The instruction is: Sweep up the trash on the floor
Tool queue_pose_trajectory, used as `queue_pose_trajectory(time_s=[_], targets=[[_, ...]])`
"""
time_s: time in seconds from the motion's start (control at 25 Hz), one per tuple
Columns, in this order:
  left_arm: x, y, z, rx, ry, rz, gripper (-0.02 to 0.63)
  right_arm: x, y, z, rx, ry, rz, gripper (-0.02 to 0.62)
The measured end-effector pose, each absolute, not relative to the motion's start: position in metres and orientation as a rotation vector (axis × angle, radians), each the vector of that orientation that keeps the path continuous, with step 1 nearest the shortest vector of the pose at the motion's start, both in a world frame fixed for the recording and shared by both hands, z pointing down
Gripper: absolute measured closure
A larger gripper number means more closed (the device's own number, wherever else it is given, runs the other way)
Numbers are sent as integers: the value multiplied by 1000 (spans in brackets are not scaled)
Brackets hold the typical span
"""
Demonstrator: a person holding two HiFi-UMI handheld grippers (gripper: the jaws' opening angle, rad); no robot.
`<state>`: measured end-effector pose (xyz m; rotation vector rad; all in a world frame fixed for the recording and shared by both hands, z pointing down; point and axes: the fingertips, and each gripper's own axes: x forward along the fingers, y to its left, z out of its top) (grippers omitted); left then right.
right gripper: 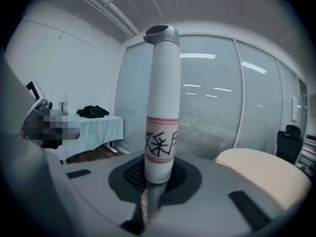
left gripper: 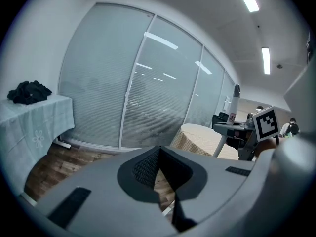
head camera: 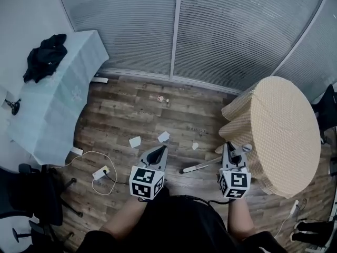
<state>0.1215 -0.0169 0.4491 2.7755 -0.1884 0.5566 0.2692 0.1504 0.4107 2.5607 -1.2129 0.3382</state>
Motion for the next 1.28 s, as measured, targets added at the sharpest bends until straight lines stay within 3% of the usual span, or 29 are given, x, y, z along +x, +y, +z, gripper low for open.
queue_pose_trajectory(time_s=[0.6,1.28], targets=[[163,-78,496,2720,-147,637,612,346,132,480,2447,-1063,488,565],[197,-73,488,2610,-652,750,612,460,124,606,2108,-1404,533,569]])
